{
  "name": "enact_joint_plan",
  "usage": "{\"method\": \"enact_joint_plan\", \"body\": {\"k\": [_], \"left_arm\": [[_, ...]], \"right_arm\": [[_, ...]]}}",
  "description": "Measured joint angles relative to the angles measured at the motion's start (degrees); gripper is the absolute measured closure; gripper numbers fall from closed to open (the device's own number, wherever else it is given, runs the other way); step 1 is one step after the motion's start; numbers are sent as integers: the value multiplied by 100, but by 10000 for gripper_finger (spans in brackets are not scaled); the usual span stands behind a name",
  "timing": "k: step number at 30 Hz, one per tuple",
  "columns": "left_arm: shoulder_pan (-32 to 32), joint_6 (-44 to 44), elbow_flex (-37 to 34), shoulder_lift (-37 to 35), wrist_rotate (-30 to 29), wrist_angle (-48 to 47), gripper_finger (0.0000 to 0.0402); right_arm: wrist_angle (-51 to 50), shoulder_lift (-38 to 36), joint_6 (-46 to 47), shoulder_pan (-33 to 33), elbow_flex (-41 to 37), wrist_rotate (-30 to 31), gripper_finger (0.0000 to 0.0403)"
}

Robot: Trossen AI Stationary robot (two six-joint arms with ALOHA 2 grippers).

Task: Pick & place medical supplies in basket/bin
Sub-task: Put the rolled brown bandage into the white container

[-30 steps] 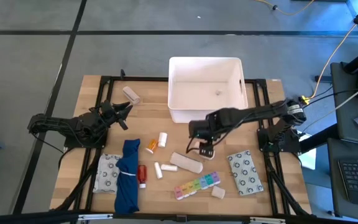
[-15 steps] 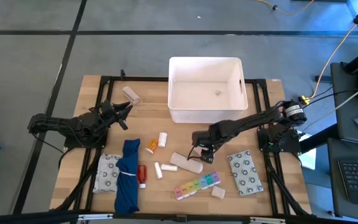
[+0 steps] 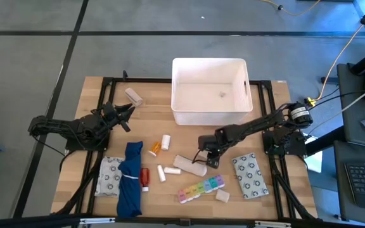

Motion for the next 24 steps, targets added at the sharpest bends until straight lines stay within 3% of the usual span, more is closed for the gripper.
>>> {"method": "enact_joint_plan", "body": {"k": [3, 6, 14, 17, 22, 24], "left_arm": [[0, 0, -1, 0, 0, 0, 290], [-1, 0, -1, 1, 0, 0, 290], [-2, 0, -1, 2, -50, -4, 290], [-1, 0, -1, 0, -164, -14, 290], [0, -2, -1, 0, -345, -37, 290], [-2, -1, 0, 0, -382, -37, 290]], "right_arm": [[-268, 4, -477, -72, 379, -969, 317], [-745, 4, -862, -225, 1037, -1731, 319], [-1491, 4, -2047, -844, 3415, -1729, 303], [-1761, 1, -2684, -1092, 4467, -1202, 303], [-2367, -4, -4023, -1511, 5768, 1288, 312], [-2298, -9, -4491, -1777, 6013, 1854, 312]]}}
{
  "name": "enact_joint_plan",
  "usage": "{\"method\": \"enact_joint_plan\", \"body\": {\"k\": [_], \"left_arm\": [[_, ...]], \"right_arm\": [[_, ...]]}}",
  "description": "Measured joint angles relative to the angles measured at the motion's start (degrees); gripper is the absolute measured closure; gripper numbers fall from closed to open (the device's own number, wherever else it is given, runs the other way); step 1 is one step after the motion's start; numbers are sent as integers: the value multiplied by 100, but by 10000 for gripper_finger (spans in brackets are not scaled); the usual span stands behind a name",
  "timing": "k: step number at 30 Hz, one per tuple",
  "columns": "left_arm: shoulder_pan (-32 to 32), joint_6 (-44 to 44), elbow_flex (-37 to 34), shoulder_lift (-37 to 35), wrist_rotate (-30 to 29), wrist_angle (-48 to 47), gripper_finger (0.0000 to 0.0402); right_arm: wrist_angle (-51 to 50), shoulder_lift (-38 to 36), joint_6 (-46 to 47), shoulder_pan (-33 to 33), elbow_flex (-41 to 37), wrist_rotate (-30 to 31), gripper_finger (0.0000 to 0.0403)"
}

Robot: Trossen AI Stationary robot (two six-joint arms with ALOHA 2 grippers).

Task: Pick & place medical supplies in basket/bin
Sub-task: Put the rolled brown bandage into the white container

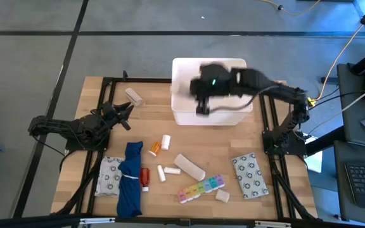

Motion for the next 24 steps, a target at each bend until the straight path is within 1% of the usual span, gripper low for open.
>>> {"method": "enact_joint_plan", "body": {"k": [3, 6, 9, 12, 16, 19, 24], "left_arm": [[1, 0, 0, 0, -5, 0, 290], [0, 1, 2, 2, -5, 0, 290], [2, -1, -1, 0, -5, -2, 290], [2, -1, -1, 0, -5, -2, 290], [2, 0, 1, 0, -5, -2, 290], [2, -1, -1, 0, -5, -2, 290], [2, 0, 0, 0, -5, -2, 290]], "right_arm": [[88, 37, -514, -483, 85, 75, 312], [-48, 185, -701, -975, 22, -10, 312], [-21, 340, -1082, -1372, -263, -28, 312], [272, 603, -1387, -1649, -601, -20, 312], [597, 1079, -1651, -1857, -1017, -25, 312], [607, 1454, -1822, -1924, -1165, 4, 312], [717, 2004, -1975, -1958, -1229, 427, 312]]}}
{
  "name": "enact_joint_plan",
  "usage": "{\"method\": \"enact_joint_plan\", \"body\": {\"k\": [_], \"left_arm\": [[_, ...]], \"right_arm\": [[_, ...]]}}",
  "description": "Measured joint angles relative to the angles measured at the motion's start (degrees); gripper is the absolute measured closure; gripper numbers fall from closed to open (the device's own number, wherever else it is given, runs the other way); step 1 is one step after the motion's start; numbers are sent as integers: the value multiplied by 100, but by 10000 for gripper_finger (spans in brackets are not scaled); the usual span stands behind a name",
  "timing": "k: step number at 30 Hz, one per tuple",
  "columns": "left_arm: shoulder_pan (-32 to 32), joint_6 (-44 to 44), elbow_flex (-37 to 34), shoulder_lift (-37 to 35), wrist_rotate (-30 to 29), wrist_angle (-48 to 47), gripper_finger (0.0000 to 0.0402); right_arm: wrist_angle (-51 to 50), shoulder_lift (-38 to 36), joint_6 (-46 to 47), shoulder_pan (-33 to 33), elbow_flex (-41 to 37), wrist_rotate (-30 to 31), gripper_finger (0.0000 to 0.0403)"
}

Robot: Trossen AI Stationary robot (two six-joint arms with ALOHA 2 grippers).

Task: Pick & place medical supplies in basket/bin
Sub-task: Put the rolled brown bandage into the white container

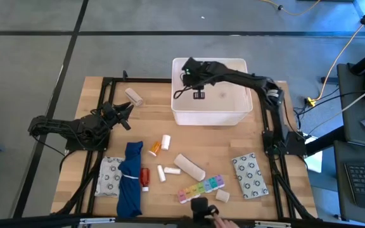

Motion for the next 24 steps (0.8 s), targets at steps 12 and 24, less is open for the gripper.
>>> {"method": "enact_joint_plan", "body": {"k": [12, 24], "left_arm": [[0, -1, 0, 0, -2, 0, 290], [-2, -1, -1, 0, -4, 0, 290]], "right_arm": [[124, 510, 3, -1, 2, 350, 268], [475, 512, 16, -1, 2, 267, 227]]}}
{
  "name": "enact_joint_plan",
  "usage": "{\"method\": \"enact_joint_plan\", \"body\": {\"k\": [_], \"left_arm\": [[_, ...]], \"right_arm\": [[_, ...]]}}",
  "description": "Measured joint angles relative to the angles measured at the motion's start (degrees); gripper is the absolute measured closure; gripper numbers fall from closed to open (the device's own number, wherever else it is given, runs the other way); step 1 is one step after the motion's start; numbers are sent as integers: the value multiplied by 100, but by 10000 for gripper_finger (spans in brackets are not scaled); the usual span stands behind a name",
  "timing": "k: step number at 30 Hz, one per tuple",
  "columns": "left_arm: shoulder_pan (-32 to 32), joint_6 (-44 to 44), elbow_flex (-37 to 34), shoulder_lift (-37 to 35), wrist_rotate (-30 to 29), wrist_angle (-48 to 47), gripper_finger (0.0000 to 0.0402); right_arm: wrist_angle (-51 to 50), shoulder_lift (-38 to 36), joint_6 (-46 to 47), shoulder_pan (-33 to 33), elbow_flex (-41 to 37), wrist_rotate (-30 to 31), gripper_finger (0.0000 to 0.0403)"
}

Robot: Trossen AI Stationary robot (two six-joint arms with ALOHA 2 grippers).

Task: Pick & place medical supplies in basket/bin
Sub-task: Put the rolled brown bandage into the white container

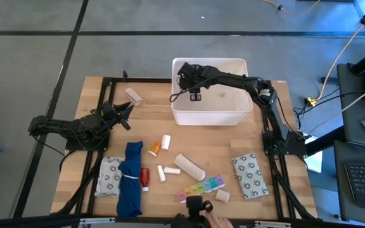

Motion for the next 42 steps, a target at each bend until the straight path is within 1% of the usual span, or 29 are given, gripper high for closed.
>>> {"method": "enact_joint_plan", "body": {"k": [4, 10, 12, 14, 17, 22, 26, 28, 30, 32, 35, 38, 42], "left_arm": [[1, 2, 2, 0, 1, 0, 290], [0, 0, 2, 0, 2, 0, 290], [1, 0, 1, 0, 2, 0, 290], [2, 1, 2, 0, 2, 0, 290], [2, 0, 0, 0, 2, 0, 290], [2, 0, 0, 0, 2, 2, 290], [2, 2, 1, 0, 1, 1, 290], [1, 2, 1, 0, -8, 0, 290], [2, 2, 1, 0, -11, 0, 290], [1, 2, 1, 1, -9, 1, 290], [0, 2, 1, 0, -1, 0, 290], [1, 122, 0, 0, -11, 1, 290], [0, 284, 2, 0, 2, 1, 290]], "right_arm": [[185, 0, 0, 1, 3, -12, 194], [161, 0, 0, 1, 4, 47, 134], [161, 0, 0, 10, 4, 246, 118], [77, 2, 14, 37, 59, 632, 107], [-298, 9, 109, 103, 462, 1088, 101], [-738, -260, 227, 363, 1424, 1157, 100], [-1153, -571, 481, 682, 2278, 1047, 100], [-1439, -700, 890, 892, 2655, 977, 100], [-1728, -854, 1409, 1145, 2855, 627, 100], [-1804, -1140, 1870, 1399, 2675, 87, 100], [-1965, -1279, 2533, 1859, 2559, -583, 100], [-2194, -1255, 3034, 2424, 2492, -644, 100], [-2185, -1250, 3790, 3168, 2101, -529, 100]]}}
